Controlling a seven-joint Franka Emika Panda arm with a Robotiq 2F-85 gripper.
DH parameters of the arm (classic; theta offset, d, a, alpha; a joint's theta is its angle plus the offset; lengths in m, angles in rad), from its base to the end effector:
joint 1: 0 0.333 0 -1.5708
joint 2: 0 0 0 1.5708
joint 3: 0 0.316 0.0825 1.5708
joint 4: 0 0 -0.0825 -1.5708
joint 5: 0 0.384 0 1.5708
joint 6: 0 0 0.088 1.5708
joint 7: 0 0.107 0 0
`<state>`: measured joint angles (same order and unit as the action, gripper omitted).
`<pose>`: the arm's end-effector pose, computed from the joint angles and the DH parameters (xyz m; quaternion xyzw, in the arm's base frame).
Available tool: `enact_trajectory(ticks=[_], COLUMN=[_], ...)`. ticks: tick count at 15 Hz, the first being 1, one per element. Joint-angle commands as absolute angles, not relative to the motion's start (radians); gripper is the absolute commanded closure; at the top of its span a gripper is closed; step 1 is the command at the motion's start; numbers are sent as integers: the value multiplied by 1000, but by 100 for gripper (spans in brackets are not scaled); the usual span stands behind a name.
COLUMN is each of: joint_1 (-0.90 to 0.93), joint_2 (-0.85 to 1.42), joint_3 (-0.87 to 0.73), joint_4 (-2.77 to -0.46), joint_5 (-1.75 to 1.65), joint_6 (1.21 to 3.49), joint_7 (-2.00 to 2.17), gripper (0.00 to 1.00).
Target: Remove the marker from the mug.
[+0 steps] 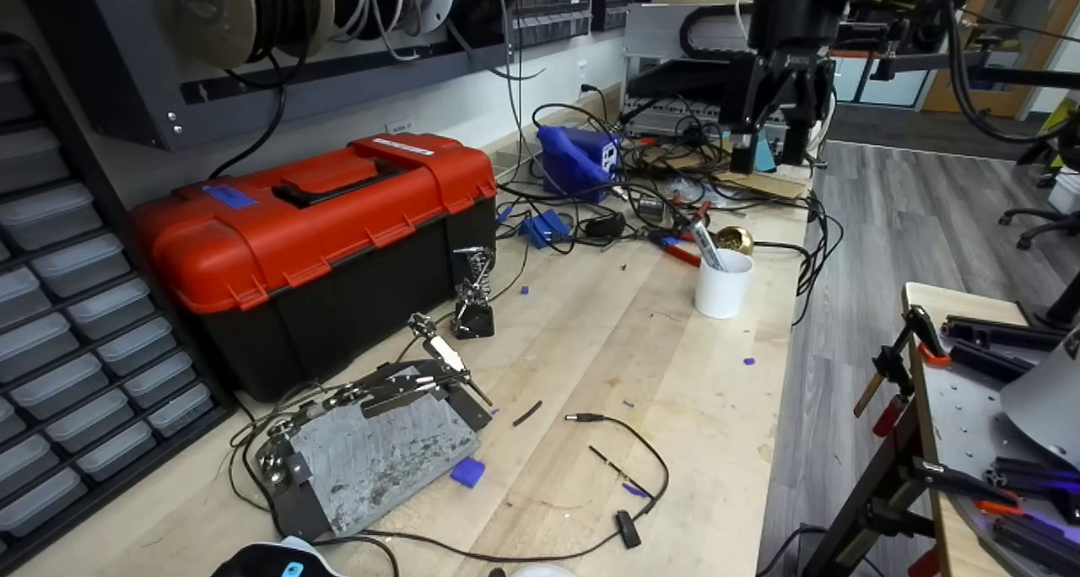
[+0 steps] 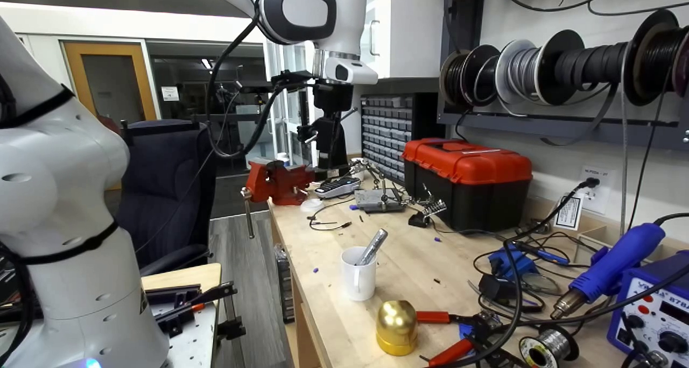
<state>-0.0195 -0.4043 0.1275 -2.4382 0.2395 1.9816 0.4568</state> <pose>0.4114 0.0611 0.4463 -0.9697 0.2282 0.0479 0.0730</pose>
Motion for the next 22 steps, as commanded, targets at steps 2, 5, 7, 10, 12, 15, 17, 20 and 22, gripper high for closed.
enact_trajectory(ticks=[2, 5, 7, 10, 12, 15, 17, 20, 22], joint_1=[-61, -65, -56, -43, -41, -40, -35, -37, -40], joint_2=[-345, -284, -235, -241, -208, -196, -183, -165, -151], joint_3=[126, 119, 109, 99, 93, 92, 95, 92, 84], joint_4=[-2381, -2335, -2300, -2317, -2294, -2284, -2276, -2286, -2291], joint_5=[149, 127, 140, 143, 143, 143, 148, 140, 140], joint_6=[1991, 1994, 1995, 1992, 1992, 1992, 1986, 2016, 2024], joint_7=[541, 562, 561, 534, 535, 535, 536, 544, 544], gripper=[0, 0, 0, 0, 0, 0, 0, 0, 0])
